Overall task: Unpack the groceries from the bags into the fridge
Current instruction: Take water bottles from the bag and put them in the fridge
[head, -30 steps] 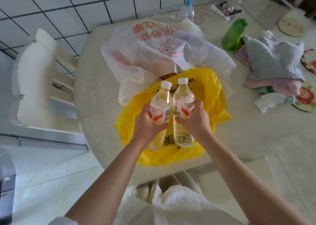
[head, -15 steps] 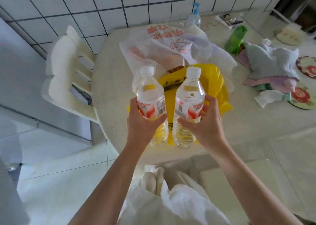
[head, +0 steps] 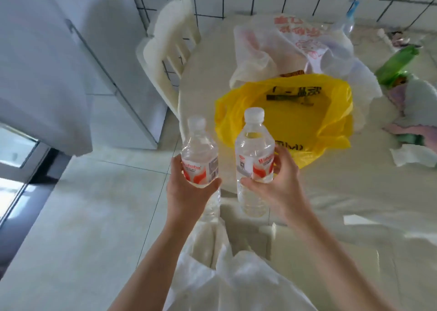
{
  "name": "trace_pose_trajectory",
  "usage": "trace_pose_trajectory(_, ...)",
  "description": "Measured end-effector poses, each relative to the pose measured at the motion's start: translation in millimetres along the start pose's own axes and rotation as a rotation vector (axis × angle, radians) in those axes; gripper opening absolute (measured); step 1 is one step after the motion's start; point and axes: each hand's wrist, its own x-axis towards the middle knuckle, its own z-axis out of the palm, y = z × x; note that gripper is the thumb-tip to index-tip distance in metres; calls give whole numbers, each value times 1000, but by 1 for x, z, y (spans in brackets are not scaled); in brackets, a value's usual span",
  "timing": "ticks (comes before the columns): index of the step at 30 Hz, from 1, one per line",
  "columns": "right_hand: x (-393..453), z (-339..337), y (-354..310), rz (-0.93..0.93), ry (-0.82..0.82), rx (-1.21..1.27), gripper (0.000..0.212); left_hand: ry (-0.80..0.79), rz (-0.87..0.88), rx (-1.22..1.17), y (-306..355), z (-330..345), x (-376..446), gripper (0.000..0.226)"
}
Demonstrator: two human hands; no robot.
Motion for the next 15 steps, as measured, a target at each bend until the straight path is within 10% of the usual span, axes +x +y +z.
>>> trace_pose_trajectory(15,-94,122,-59,-229,-508,-135,86,431,-296,-55,-83,-138,-112,77)
